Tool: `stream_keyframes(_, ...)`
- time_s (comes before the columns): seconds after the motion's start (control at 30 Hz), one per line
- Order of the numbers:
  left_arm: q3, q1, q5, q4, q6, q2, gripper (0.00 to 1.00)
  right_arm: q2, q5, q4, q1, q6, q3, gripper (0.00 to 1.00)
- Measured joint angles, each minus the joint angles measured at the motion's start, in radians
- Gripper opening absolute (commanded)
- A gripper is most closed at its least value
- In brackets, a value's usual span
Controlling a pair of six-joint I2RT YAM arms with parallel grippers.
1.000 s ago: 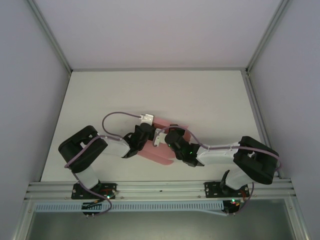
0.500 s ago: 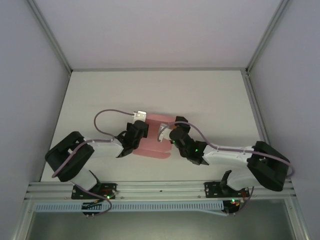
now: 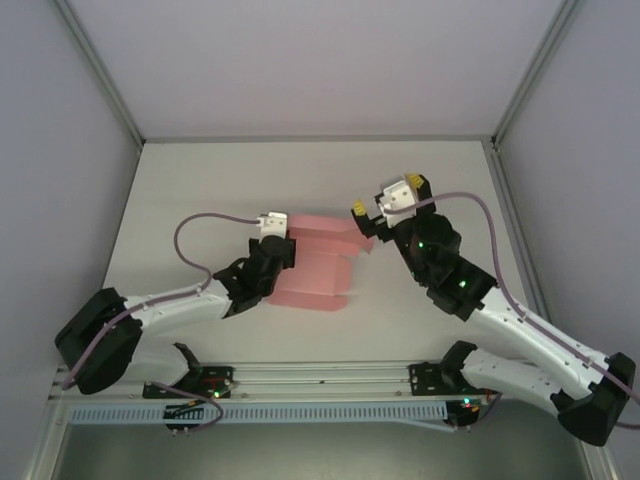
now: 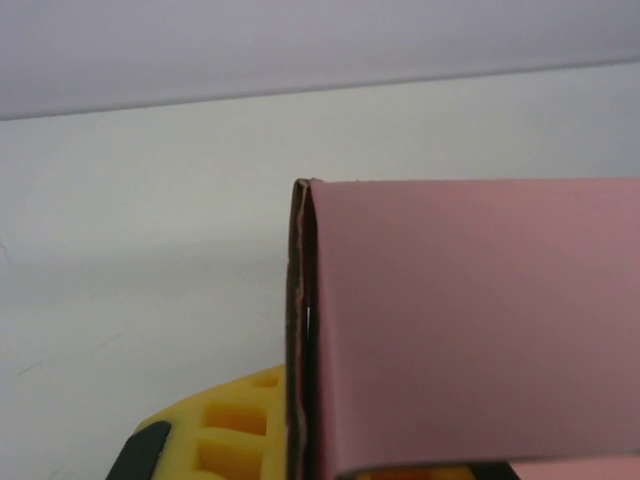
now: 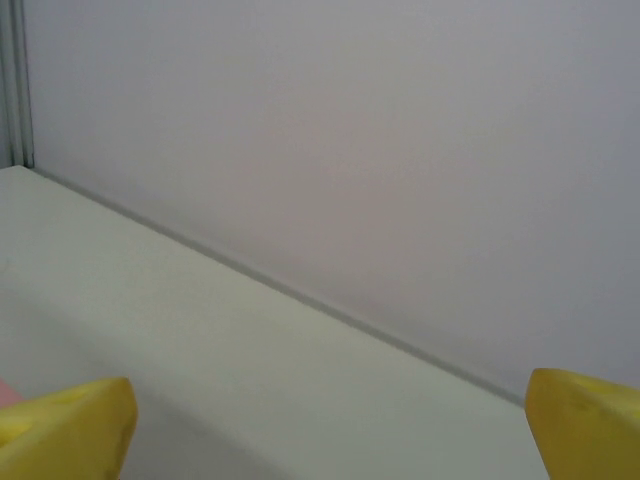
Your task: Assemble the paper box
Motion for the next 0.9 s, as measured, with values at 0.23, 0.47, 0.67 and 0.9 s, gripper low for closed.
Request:
stream_keyframes(0.23,0.000,-0.001,0.000,-0.034,-0.006,-0.038,0.00,0.169,-0.121,-0.216,-0.072,0.154,0.060,1.00)
stream_keyframes(0.47,-0.003,-0.001,0.000,-0.085,-0.008,-0.044,0.00,0.227,-0.220,-0.283,-0.078,0.196,0.048,1.00)
stream_keyframes(0.67,-0.003,-0.001,0.001,-0.115,-0.010,-0.047,0.00,0.227,-0.275,-0.285,-0.095,0.208,0.023,1.00)
stream_keyframes(0.9,-0.003,-0.001,0.013,-0.120,-0.011,-0.047,0.00,0.189,-0.379,-0.322,-0.153,0.212,0.001,1.00)
